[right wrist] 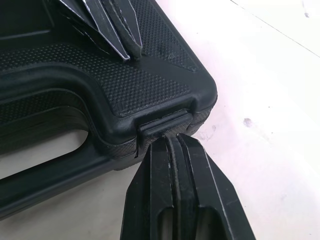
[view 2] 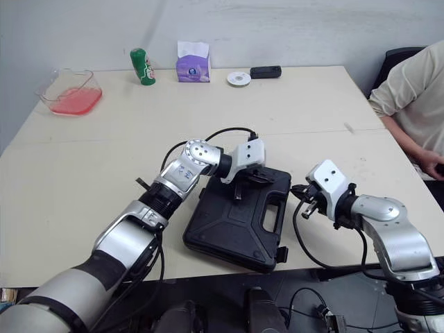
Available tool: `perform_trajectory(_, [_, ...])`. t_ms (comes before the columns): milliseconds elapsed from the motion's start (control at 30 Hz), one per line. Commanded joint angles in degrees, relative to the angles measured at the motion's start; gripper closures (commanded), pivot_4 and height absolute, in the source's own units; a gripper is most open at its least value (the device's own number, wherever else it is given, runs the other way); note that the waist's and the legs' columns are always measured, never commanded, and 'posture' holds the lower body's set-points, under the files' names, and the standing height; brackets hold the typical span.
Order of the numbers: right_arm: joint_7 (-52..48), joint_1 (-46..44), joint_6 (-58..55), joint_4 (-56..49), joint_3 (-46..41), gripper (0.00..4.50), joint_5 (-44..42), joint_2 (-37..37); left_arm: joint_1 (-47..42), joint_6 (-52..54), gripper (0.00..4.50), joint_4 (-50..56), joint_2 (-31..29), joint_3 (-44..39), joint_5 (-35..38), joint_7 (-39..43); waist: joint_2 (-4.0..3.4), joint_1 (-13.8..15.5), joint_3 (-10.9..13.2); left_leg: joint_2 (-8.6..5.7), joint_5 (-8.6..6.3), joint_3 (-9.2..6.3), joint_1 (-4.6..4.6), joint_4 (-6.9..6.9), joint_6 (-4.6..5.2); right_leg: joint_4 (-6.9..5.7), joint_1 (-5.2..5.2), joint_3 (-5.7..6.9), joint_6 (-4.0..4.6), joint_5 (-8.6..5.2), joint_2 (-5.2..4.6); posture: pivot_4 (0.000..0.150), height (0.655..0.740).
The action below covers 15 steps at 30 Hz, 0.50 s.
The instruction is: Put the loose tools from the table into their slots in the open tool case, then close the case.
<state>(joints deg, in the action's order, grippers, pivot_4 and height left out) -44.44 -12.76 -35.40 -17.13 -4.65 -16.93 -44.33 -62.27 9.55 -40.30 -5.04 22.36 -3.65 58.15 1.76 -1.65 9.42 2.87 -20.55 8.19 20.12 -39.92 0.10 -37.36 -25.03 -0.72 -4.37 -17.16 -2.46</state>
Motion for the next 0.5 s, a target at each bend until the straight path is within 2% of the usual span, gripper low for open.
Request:
perform_trajectory(33, [-1.5, 1.3, 0.3, -8.1, -2.6, 4.50, -2.6, -1.7, 2.8, 1.3, 4.44, -2.3, 0.0, 1.9, -1.2, 2.9, 0.00, 0.0, 0.0, 0.00, 0.00, -0.03, 0.01, 0.02, 0.00, 0.01, 0.00, -0.10, 0.01, 0.00, -0.01, 0.150, 0.7400])
perform_trajectory(167, [-3.4, 9.0, -3.8, -14.1, -11.9, 4.50, -6.5, -4.9, 4.9, 6.8, 4.44, 10.2, -3.7, -2.0, 6.5, 11.6, -0.03, 0.2, 0.0, 0.03, 0.01, -0.09, 0.07, 0.15, -0.02, 0.04, -0.06, -0.29, 0.02, -0.01, 0.01, 0.150, 0.7400])
perform_trajectory(300, [-6.4, 21.3, -8.5, -22.2, -20.1, 4.50, -11.4, -6.2, 9.8, 19.7, 4.44, 30.2, -10.8, -2.7, 17.2, 22.5, -0.07, 0.2, 0.1, 0.18, 0.04, -0.09, 0.19, 0.18, -0.06, 0.03, -0.21, -0.32, 0.04, -0.02, 0.00, 0.150, 0.7400])
perform_trajectory(500, [-8.6, 32.0, -10.9, -29.0, -22.6, 4.50, -15.5, -6.4, 13.9, 28.3, 4.44, 43.6, -16.2, -0.1, 22.1, 24.6, -0.11, 0.3, 0.1, 0.08, 0.03, -0.20, 0.09, 0.07, -0.01, 0.04, 0.03, -0.37, -0.02, -0.04, 0.00, 0.150, 0.7400])
